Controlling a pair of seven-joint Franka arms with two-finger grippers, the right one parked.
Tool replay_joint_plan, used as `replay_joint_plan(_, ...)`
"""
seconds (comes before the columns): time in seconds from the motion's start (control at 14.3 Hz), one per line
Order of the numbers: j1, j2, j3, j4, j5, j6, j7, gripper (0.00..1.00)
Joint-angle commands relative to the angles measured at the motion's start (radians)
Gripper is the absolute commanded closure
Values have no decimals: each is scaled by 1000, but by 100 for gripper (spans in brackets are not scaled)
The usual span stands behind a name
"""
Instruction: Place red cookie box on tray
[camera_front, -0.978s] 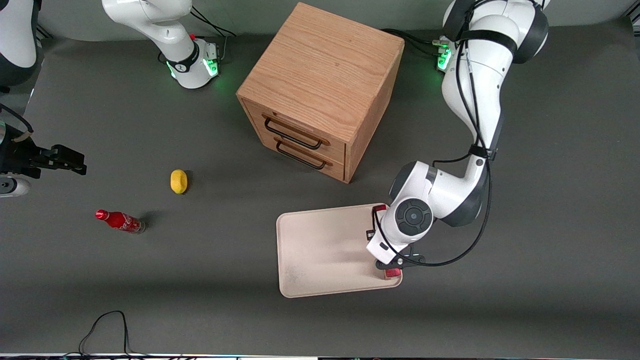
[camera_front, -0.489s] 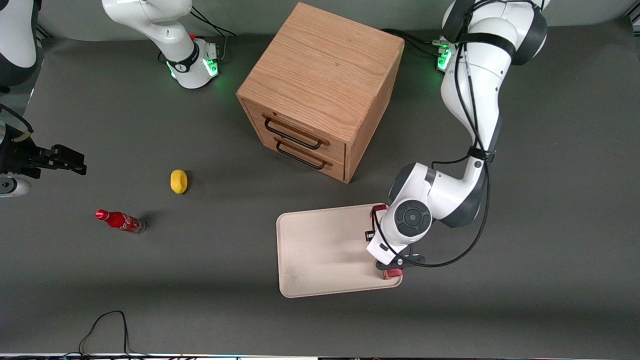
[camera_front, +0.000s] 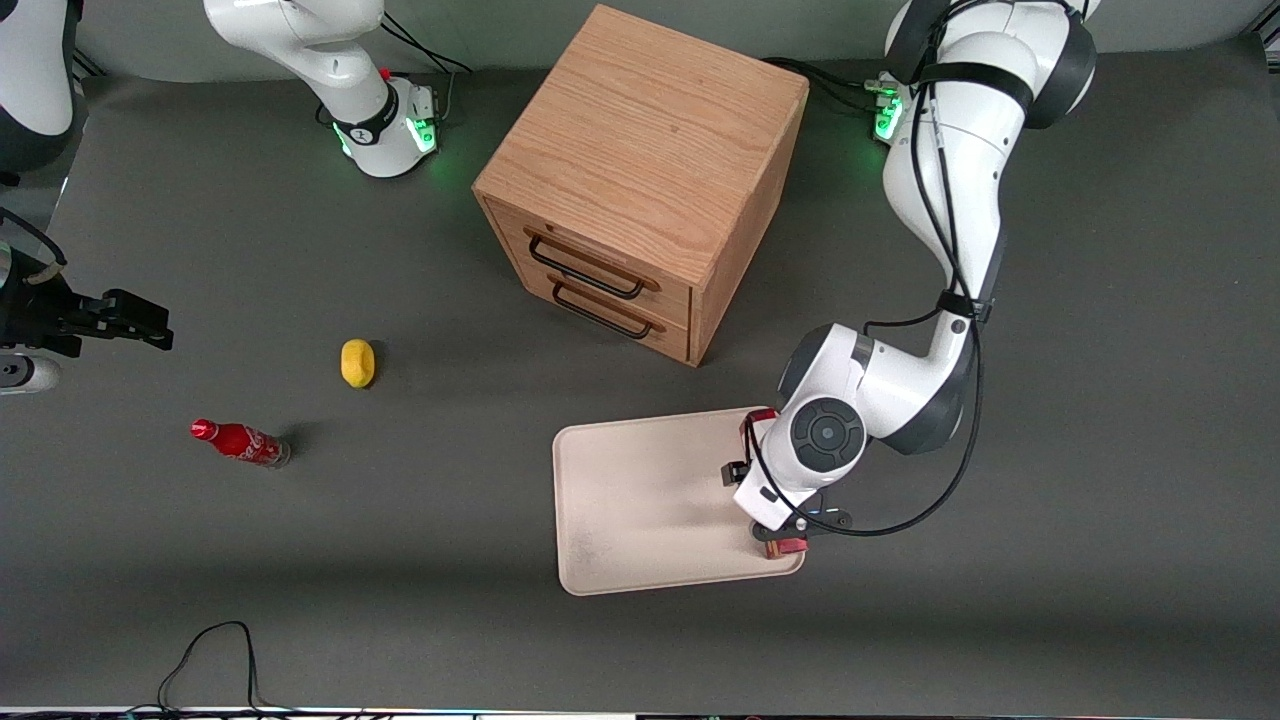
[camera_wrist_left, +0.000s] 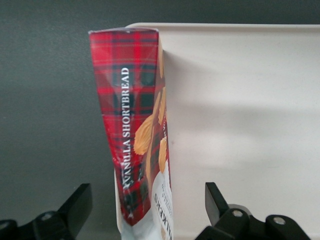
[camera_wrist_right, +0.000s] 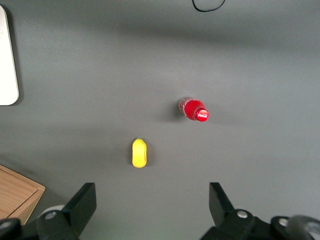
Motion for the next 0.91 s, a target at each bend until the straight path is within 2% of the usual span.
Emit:
replay_joint_plan(0.0,5,-122,0,-55,8,-109,20,0)
replay_joint_plan(0.14,30,-249,-1,-126,4,-200,75,0)
replay_joint_plan(0.28,73,-434,3,-304,-15,-197,141,0)
replay_joint_plan(0.42,108,-575,21,-410,-13,-221,161,0)
replay_joint_plan(0.7,128,-799,129,-607,5,-247,301,0)
replay_joint_plan(0.84,192,-855,146,-627,22,-305,306,0)
